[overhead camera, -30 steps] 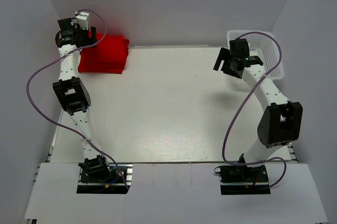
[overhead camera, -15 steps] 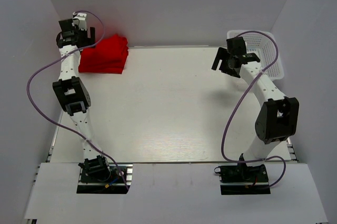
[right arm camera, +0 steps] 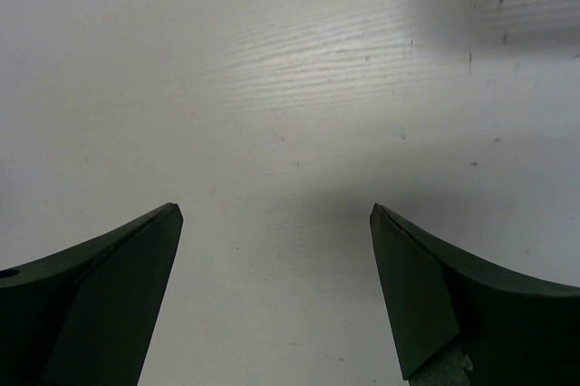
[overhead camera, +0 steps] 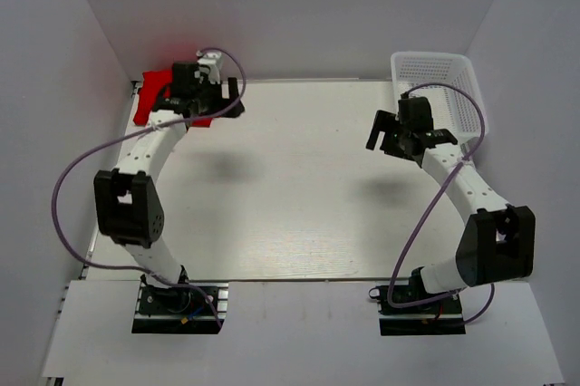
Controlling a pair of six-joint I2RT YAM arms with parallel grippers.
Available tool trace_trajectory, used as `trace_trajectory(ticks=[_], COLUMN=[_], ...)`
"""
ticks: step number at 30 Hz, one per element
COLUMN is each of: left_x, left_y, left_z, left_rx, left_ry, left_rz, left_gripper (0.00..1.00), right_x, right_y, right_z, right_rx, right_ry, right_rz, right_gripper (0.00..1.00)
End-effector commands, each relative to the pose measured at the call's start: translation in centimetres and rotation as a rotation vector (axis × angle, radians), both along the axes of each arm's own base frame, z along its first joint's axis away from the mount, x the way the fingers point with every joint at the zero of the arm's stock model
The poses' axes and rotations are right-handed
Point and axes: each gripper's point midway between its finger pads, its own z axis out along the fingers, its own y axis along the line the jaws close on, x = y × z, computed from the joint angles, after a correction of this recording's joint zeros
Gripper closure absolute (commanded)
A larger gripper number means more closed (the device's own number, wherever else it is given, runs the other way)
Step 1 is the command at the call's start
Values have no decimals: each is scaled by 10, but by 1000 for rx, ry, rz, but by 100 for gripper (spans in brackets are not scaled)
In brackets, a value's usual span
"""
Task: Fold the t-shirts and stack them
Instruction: Put the neatly folded tshirt into the corner of the board with the left arm
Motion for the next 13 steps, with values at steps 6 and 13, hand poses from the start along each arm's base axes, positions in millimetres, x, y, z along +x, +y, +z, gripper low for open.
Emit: trace_trajectory(ticks=[6,13], left_x=[-87,-105], left_y=[-56,-61], left_z=[3,14], left_rx=[-44,-6], left_ry=[-11,-46], left_rz=[16,19], left_gripper=[0,0], right_x=[-21,-33], right_y=[22,28], right_z=[2,7], right_rx=[117,167], right_ry=[-102,-173], right_rz=[117,158], right_gripper=[10,10])
